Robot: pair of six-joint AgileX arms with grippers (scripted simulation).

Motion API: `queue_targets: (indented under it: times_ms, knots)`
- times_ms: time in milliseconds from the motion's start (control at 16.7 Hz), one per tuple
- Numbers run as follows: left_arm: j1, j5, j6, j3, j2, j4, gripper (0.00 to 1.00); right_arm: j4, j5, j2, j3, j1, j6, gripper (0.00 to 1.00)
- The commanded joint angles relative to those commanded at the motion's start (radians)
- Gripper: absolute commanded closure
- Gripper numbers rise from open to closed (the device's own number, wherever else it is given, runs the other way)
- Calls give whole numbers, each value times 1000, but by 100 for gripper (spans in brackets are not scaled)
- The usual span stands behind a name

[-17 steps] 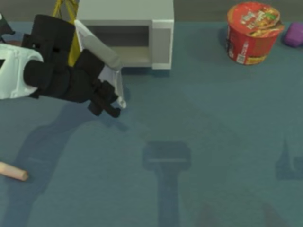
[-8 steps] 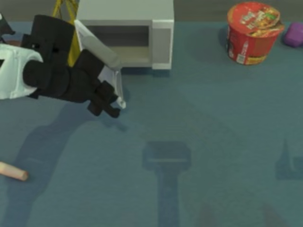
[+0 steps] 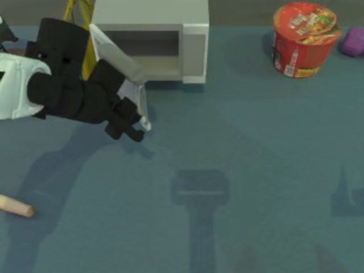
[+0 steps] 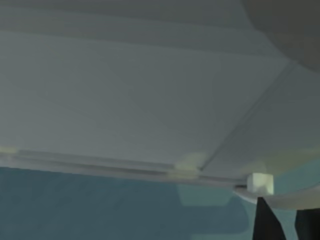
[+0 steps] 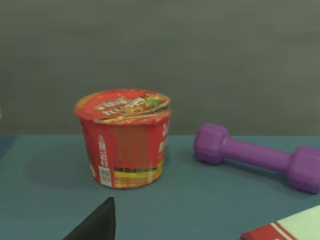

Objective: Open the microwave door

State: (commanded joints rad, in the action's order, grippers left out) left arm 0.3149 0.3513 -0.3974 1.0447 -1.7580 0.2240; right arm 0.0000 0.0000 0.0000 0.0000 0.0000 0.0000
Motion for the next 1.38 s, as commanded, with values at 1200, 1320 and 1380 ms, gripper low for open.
queue_targets:
  times_ms: [1200,1320,1380]
  knots:
    - [-29,46,-68,-1,4,29,100,0,0,0,0,0,0,0]
    - [-29,46,-68,-1,4,29,100,0,0,0,0,0,0,0]
    - [-29,46,-68,-1,4,29,100,0,0,0,0,0,0,0]
